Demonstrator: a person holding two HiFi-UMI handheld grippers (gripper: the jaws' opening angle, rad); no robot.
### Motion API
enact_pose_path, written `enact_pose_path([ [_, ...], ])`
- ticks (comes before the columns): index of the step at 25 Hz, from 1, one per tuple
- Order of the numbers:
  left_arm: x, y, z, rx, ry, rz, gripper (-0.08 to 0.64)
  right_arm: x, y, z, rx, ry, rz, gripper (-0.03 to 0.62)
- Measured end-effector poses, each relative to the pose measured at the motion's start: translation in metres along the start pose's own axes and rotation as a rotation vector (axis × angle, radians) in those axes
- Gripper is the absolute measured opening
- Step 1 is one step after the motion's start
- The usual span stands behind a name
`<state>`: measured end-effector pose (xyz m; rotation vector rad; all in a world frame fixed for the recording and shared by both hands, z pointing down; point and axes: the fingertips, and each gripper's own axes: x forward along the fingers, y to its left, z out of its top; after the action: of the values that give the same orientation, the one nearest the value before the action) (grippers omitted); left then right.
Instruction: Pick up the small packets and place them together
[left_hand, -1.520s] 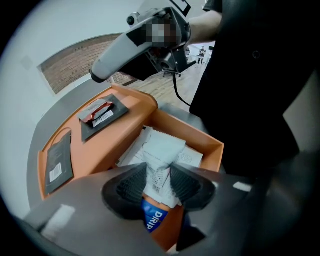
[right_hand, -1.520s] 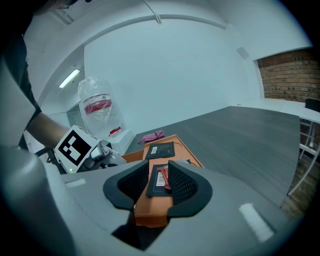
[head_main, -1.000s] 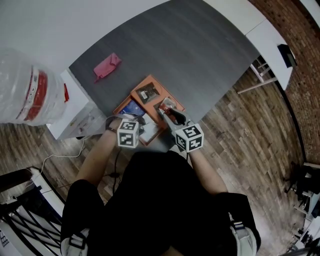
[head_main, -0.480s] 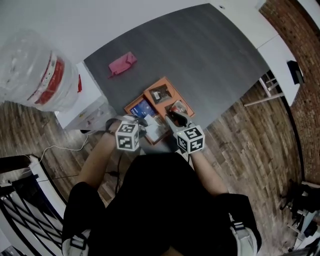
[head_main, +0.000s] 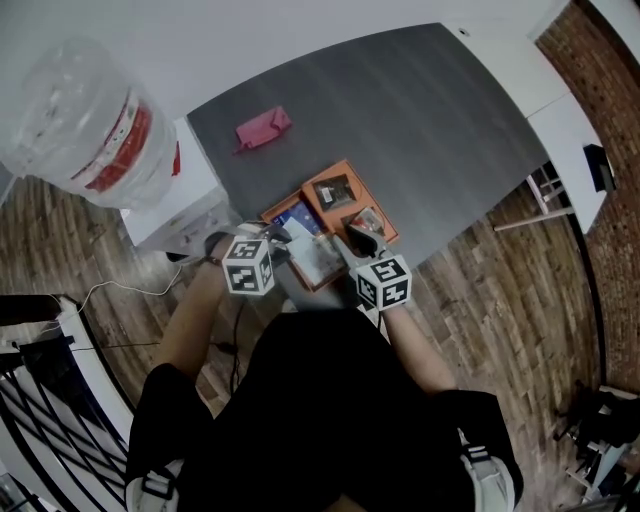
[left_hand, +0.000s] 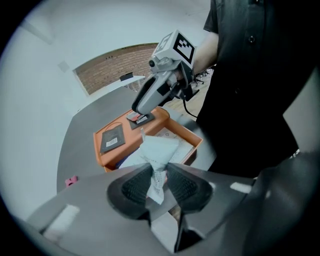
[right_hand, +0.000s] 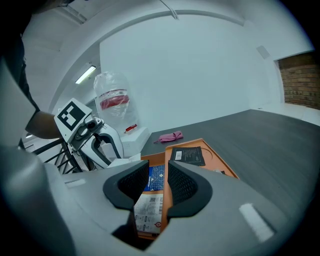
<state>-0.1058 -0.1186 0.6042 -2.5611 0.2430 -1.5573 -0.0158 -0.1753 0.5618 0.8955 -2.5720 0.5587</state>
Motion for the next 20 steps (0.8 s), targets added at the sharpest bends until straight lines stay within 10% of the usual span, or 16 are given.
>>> enact_pose_path([
  [20, 0.041, 0.102, 0.058, 0.127, -0.008, 0.164, 0.097, -0.047, -0.048, -0.01, 0.106, -0.056, -0.154, 0.121],
])
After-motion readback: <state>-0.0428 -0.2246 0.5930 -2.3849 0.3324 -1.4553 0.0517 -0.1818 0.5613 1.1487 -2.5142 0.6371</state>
